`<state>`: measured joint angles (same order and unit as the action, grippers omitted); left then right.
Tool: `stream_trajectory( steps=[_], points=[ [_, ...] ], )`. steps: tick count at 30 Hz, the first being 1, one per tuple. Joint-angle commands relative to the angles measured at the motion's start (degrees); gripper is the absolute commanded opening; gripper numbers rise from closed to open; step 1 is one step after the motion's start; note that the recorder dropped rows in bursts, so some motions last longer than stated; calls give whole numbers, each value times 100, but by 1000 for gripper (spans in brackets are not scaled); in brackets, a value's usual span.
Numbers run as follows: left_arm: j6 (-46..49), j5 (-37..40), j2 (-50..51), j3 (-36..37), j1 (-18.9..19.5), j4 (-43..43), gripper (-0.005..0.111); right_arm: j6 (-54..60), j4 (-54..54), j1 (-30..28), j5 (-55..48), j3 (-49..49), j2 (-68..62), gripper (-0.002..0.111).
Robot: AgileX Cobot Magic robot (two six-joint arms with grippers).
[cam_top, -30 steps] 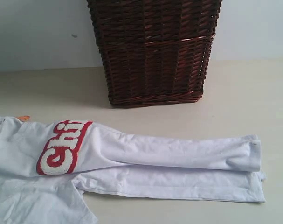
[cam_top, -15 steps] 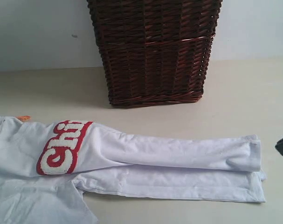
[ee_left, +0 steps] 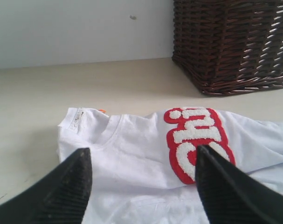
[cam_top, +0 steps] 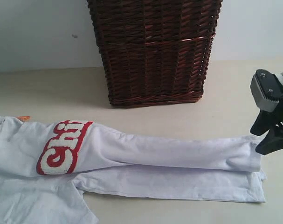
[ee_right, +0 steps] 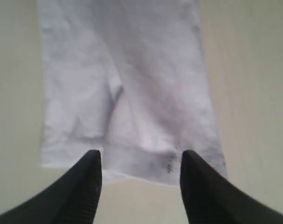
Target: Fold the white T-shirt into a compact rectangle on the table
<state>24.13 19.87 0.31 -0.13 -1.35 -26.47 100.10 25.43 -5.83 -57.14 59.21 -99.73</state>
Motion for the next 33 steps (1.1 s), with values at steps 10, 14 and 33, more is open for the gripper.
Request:
stream_trajectory(
  steps=[10,14,33],
  points=[
    [-32,-52,-31,13,-36,18,62,922,-141,-22,1150,51,-663,41],
    [-32,-52,-31,13,-36,18,62,922,-141,-22,1114,51,-663,25],
    [-32,-52,-31,13,-36,18,62,1416,1415,-22,1330,51,-83,0]
  ],
)
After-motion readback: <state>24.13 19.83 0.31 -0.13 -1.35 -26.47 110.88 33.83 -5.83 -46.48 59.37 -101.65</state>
